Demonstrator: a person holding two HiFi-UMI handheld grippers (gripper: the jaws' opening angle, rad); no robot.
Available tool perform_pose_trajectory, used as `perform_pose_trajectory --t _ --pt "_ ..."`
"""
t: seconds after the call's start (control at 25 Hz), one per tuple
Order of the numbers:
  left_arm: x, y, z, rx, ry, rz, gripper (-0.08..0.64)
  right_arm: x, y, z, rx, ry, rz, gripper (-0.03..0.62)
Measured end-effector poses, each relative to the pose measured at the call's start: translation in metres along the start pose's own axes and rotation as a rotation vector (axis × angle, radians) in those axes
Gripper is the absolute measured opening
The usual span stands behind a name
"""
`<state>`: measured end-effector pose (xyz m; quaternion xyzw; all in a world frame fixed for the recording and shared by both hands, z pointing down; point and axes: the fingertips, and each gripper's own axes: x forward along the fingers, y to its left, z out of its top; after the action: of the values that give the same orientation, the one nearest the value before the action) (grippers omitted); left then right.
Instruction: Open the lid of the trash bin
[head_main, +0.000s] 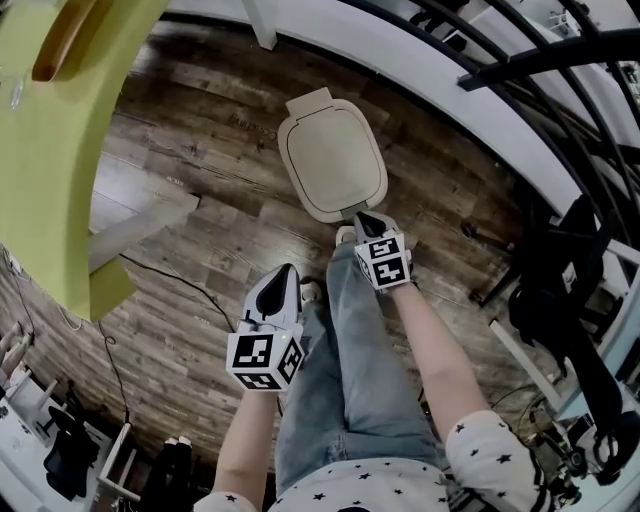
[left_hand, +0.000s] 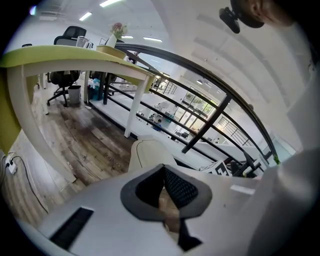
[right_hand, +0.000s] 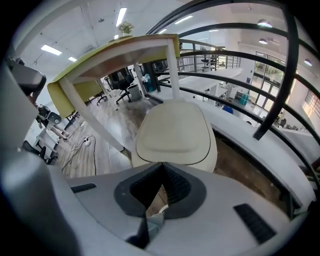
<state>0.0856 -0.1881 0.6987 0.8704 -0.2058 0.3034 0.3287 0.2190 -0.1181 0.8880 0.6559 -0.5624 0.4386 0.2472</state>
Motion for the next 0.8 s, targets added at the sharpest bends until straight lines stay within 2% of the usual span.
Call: perform_pose_trajectory --t 0.4,0.64,0.8 --pt "0.006 0.002 -0.016 -0.018 0.019 0.000 0.012 0.026 -0.006 -0.016 -0.012 0.047 -0.006 -0.006" --pt "0.006 0.003 -0.021 -0.027 0.022 0.003 0.012 0.026 -0.006 -0.019 0.034 0.043 -0.012 -0.006" --pt "0.005 0.004 -0.022 -0.031 0.020 0.006 0.012 0.027 -0.005 -0.020 -0.002 0.038 -0.027 -0.006"
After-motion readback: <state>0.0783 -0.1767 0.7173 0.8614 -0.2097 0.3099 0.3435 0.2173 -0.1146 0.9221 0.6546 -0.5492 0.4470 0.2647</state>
